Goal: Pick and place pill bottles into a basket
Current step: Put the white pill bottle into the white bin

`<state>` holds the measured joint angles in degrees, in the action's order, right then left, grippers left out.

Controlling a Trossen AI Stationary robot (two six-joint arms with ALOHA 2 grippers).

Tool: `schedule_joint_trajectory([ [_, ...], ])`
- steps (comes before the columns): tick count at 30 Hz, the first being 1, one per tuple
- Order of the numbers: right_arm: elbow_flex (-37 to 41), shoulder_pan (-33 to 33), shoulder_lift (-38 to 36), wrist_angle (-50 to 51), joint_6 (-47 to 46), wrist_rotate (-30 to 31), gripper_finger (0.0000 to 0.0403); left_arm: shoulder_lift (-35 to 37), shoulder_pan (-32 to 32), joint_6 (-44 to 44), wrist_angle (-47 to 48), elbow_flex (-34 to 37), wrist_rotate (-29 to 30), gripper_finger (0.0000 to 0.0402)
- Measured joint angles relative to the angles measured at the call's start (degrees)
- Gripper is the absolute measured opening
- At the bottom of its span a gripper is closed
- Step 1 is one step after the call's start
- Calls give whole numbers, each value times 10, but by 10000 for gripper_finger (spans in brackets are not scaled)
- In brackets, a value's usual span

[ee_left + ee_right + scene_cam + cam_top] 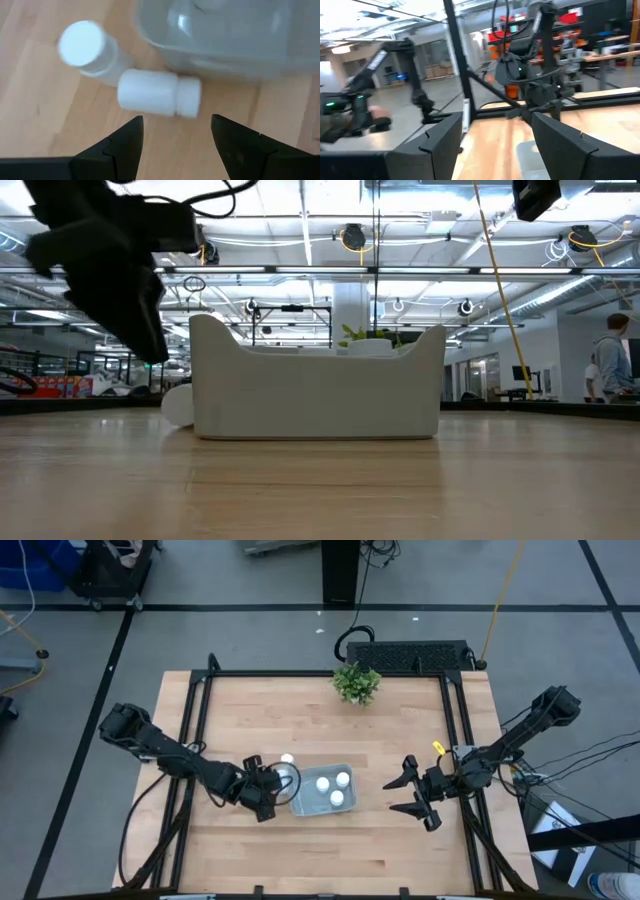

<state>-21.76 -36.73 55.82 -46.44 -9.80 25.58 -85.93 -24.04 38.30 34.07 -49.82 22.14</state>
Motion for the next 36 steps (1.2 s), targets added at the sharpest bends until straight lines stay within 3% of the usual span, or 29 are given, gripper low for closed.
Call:
schedule_joint_trajectory([
  [4,0,0,1,-1,0,16,236,0,36,143,-33,0,-37,239],
  [15,0,3,1,-2,0,14,236,-35,79,268,-10,0,-73,239],
  [19,0,3,1,0,0,14,236,-91,83,268,-35,-1,-118,239],
  [25,0,3,1,0,0,14,236,-136,85,257,-34,-5,-137,239],
  [36,0,3,1,0,0,14,236,-75,63,182,-9,2,-138,239],
])
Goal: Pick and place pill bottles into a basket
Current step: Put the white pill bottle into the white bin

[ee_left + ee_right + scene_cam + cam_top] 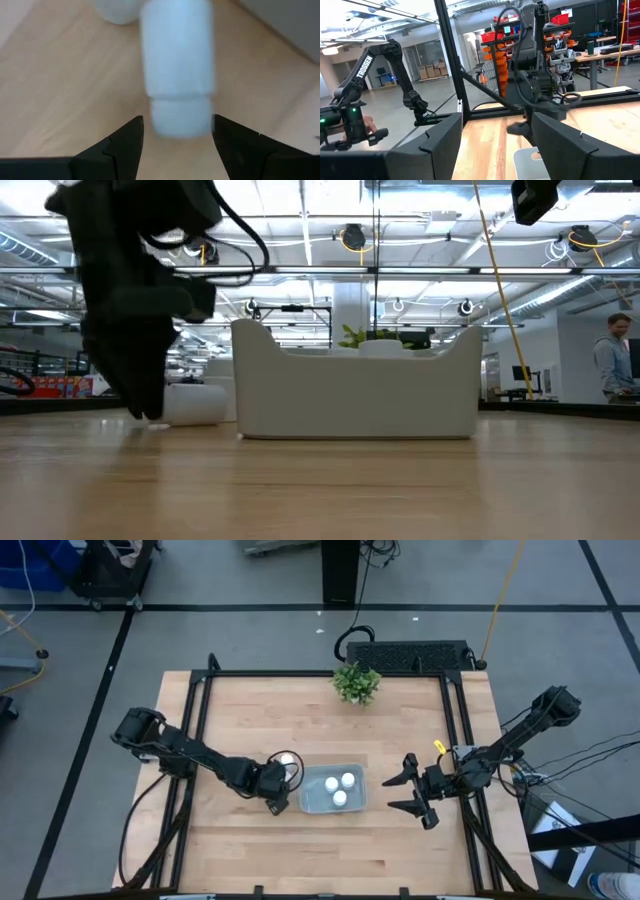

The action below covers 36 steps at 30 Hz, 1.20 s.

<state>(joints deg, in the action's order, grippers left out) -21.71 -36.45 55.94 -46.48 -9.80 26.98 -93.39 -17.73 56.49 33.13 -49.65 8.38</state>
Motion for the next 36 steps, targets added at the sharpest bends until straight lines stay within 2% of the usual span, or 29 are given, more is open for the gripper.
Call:
schedule_joint_trajectory([
  [5,0,0,0,0,0,0,236,36,-14,-25,47,0,-2,239],
  [9,0,0,0,0,0,0,236,61,-17,-30,45,-1,10,228],
  [15,0,0,0,1,0,0,236,72,-16,-34,27,-1,17,194],
  [19,0,0,0,1,0,0,236,65,-6,-29,26,-2,26,190],
  [24,0,0,0,1,0,0,236,63,9,-22,24,-2,40,212],
  [36,0,0,0,12,-7,0,236,43,16,-26,6,-2,20,277],
])
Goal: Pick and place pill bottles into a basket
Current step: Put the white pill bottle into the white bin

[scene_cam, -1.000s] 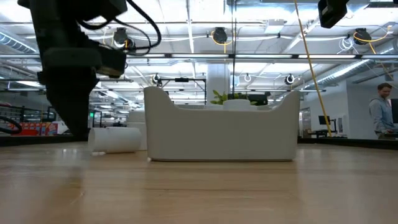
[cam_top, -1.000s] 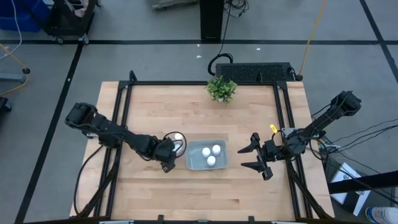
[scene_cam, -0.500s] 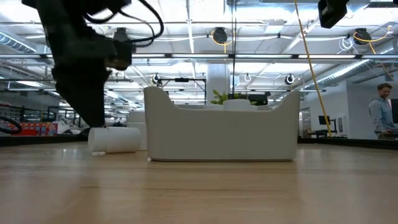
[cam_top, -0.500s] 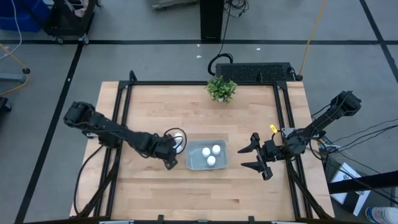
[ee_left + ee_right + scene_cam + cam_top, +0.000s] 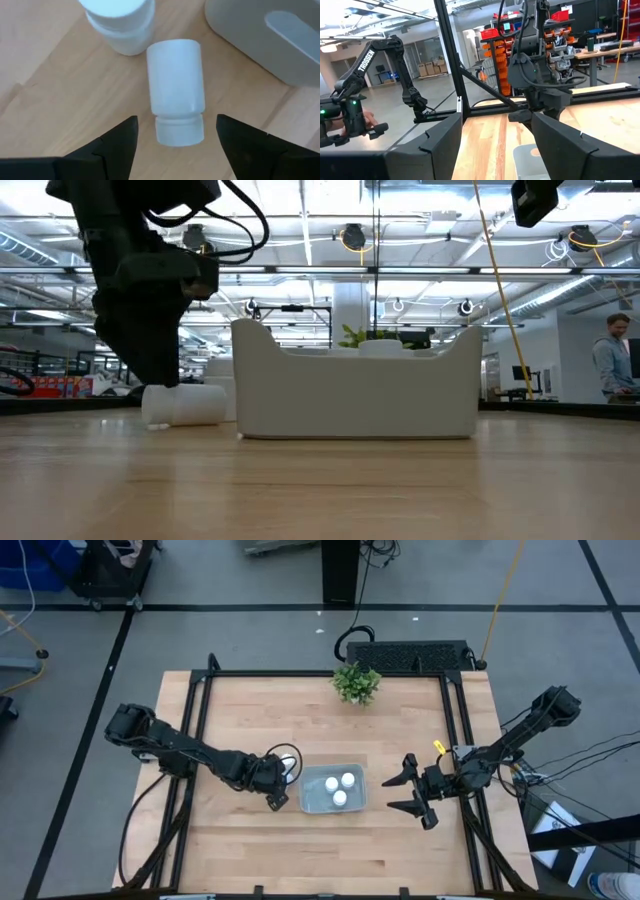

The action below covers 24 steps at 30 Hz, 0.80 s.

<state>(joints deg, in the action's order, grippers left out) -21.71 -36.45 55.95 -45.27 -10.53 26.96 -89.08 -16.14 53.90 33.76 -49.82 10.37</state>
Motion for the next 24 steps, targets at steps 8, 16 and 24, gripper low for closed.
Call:
schedule_joint_trajectory([
  [8,0,0,0,6,-5,1,236,-61,2,-22,10,-1,-25,280],
  [16,0,8,0,11,-8,2,236,-69,3,-53,-12,-1,-17,280],
  [24,0,7,0,14,-10,2,236,-68,-1,-177,-24,0,-8,280],
])
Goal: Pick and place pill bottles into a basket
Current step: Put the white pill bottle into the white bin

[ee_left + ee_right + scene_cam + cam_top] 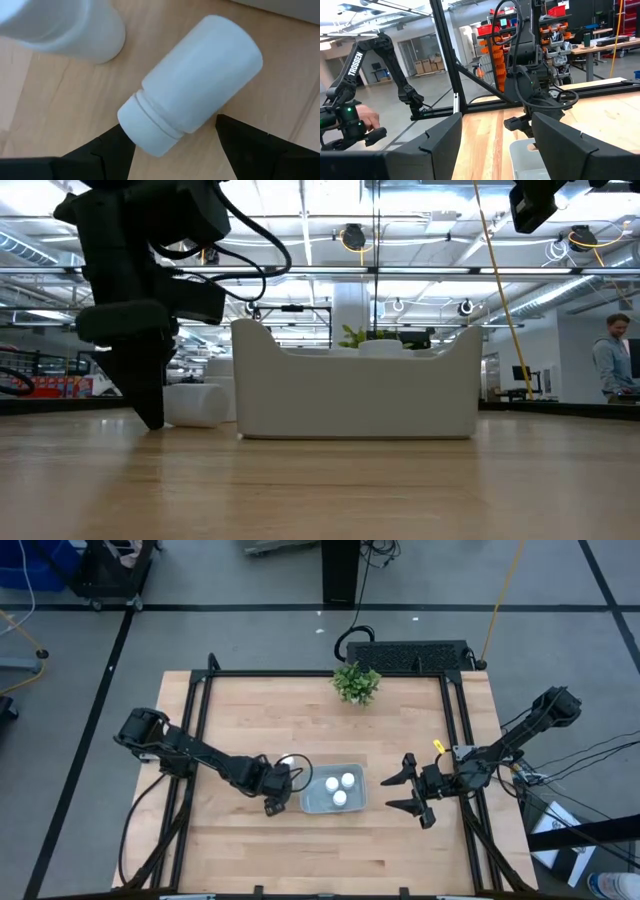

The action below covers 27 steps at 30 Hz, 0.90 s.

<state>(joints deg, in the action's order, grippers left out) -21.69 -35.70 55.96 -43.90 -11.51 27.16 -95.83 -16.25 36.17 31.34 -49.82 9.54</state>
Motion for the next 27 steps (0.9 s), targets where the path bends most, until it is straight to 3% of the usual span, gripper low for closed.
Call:
schedule_joint_trajectory([
  [8,0,0,0,0,0,0,236,0,-5,-27,0,0,-16,280],
  [14,0,0,0,6,0,0,236,4,-28,-26,1,0,-82,280],
  [20,0,0,0,7,-7,0,236,12,-46,10,28,-1,-104,273],
  [24,0,0,0,7,-9,0,236,14,-49,19,50,0,-64,257],
  [27,0,0,0,9,-9,0,236,14,-48,29,-3,1,-24,250],
])
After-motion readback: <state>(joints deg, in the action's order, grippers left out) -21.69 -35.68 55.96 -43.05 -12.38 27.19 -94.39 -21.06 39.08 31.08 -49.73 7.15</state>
